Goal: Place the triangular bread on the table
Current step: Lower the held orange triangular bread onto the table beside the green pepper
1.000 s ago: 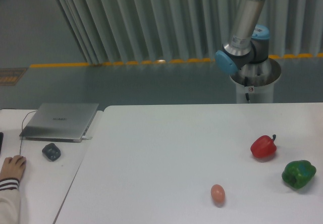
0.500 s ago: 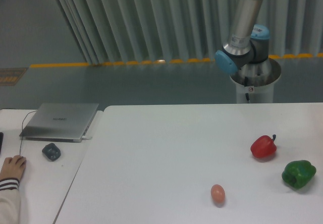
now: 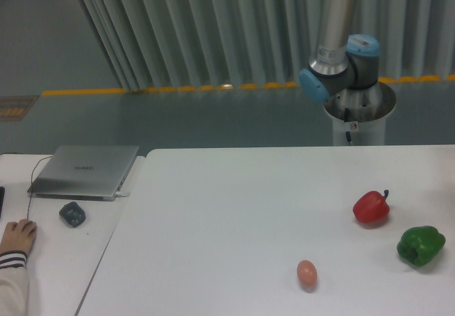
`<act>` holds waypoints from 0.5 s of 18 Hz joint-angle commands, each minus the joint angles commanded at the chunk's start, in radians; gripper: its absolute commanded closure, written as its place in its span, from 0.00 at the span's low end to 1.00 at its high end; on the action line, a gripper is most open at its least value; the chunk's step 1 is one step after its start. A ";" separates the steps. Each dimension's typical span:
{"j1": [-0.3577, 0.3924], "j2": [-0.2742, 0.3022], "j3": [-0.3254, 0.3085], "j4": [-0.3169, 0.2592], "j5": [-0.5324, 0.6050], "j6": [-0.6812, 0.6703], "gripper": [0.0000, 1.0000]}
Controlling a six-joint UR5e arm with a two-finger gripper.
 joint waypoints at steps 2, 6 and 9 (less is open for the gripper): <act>-0.055 -0.002 -0.002 0.002 0.000 -0.072 1.00; -0.112 0.000 -0.012 0.005 0.002 -0.140 1.00; -0.111 0.002 -0.021 0.008 0.003 -0.126 0.10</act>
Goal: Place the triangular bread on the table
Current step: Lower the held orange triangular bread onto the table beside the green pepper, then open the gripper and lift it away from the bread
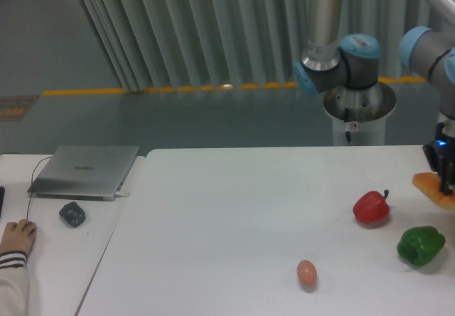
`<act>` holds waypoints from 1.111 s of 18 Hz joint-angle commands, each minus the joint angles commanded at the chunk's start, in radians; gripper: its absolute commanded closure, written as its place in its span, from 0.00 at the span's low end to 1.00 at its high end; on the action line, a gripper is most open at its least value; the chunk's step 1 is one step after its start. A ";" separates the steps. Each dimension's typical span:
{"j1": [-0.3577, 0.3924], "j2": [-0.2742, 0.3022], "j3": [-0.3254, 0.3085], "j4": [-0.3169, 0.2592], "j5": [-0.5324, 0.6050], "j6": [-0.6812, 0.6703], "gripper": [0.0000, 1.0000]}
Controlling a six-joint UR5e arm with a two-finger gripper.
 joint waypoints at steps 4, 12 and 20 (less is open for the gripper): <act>0.002 0.011 0.001 0.020 0.008 -0.044 0.00; 0.041 -0.002 0.052 0.035 0.054 0.002 0.00; 0.133 -0.115 0.215 -0.075 -0.026 0.295 0.00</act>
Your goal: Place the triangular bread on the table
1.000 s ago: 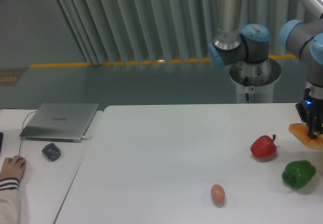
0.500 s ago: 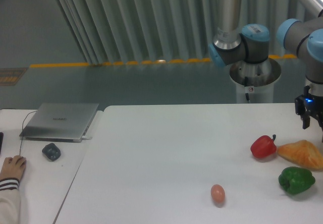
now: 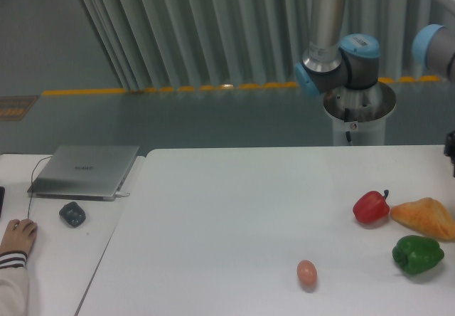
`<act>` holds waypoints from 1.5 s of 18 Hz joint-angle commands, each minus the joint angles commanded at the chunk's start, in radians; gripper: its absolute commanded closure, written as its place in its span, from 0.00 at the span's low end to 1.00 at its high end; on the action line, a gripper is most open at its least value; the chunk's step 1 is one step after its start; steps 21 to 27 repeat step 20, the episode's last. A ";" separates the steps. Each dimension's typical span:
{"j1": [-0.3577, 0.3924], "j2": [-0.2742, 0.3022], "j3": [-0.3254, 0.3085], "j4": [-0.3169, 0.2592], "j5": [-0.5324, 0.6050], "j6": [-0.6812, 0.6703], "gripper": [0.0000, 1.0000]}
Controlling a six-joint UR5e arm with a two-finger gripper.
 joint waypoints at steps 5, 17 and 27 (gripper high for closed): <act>-0.008 -0.051 0.022 0.009 0.011 0.023 0.00; -0.008 -0.068 0.028 0.017 0.017 0.222 0.00; -0.008 -0.068 0.026 0.018 0.017 0.222 0.00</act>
